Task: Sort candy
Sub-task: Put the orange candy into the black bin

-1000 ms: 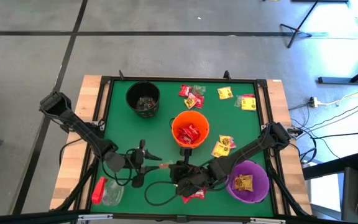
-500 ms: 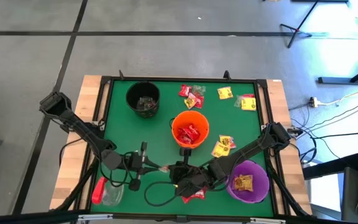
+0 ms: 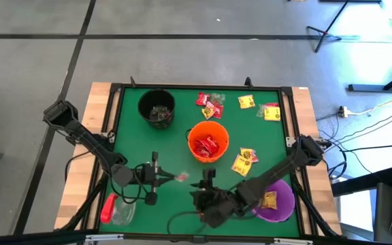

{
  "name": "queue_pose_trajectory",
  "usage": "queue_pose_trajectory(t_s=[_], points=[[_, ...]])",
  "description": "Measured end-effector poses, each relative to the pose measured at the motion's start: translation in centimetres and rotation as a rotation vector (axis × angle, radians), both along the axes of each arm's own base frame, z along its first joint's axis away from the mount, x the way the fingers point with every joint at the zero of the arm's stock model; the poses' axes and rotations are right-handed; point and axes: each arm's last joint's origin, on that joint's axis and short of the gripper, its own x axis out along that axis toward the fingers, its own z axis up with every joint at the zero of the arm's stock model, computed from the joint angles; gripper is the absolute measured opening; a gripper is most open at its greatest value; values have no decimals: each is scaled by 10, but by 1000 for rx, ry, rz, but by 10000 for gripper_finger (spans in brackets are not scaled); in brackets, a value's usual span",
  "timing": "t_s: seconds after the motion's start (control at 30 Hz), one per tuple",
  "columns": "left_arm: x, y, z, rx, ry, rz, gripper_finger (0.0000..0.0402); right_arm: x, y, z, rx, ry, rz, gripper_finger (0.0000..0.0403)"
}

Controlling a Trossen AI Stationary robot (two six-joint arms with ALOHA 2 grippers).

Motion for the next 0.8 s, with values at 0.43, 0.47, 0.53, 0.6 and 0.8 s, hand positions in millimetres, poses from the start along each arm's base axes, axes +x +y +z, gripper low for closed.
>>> queue_pose_trajectory(t_s=[0.43,0.47,0.53,0.6,0.8], points=[[-10,52,26,123,-61,915,0,-62,21,24,-120,-70,-152,179],[-11,61,32,132,-55,953,0,-64,22,23,-116,-72,-159,179],[-12,79,44,133,-53,1002,0,-64,21,23,-107,-71,-173,179],[-14,98,55,107,-75,1018,0,-64,20,21,-93,-67,-185,179],[-30,144,68,27,-112,1010,0,-64,20,20,-84,-67,-199,179]])
